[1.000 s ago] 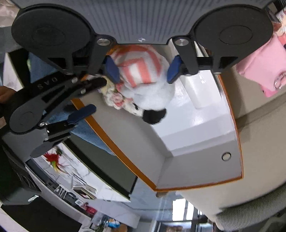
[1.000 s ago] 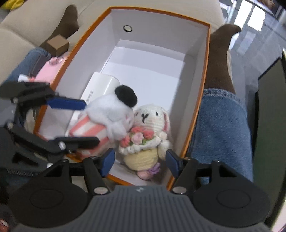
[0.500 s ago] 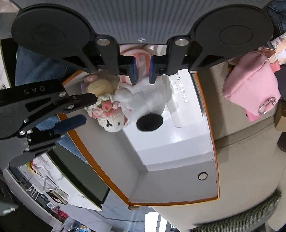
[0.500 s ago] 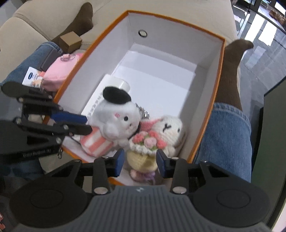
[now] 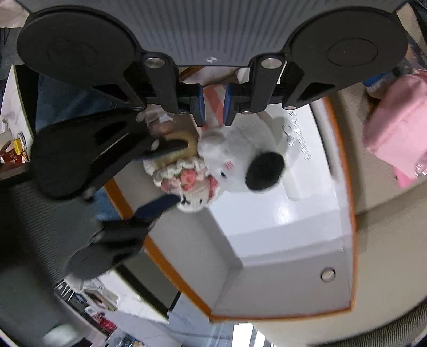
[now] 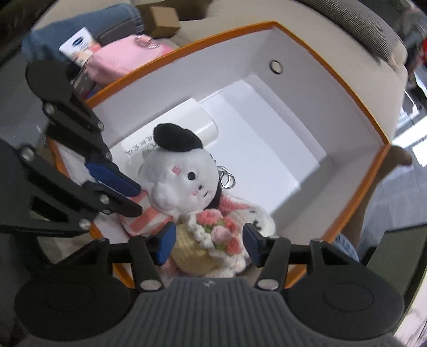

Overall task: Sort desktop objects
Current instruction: 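Lower both plush toys into the shoebox and open both grippers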

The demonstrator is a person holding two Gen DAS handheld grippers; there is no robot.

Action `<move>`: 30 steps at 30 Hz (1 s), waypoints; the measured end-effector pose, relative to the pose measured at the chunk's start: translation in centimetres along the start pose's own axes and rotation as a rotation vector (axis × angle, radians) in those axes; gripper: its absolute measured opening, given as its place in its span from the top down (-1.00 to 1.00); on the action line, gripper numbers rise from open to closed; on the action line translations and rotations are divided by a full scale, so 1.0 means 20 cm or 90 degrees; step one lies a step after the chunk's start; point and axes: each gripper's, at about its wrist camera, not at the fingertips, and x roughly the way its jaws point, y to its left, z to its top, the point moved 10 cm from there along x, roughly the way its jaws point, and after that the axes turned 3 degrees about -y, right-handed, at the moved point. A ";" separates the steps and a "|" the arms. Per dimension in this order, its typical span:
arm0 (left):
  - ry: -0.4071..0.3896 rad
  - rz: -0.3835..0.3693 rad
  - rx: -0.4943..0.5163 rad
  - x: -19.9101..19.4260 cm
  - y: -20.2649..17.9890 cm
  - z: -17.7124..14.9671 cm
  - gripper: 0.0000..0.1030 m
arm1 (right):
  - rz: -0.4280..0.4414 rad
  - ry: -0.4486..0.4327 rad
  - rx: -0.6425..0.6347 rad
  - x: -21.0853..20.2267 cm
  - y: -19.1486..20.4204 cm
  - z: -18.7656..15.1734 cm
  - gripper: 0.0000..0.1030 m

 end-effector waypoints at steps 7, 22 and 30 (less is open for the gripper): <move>-0.041 0.017 -0.012 0.01 0.05 0.10 0.61 | 0.049 0.035 -0.007 0.07 -0.02 0.00 0.05; -0.045 0.016 -0.031 0.09 0.11 0.16 0.62 | 0.248 0.100 -0.202 0.03 0.14 -0.04 0.67; -0.054 0.013 -0.026 0.08 0.10 0.15 0.62 | 0.228 0.049 -0.167 -0.07 0.08 0.06 0.23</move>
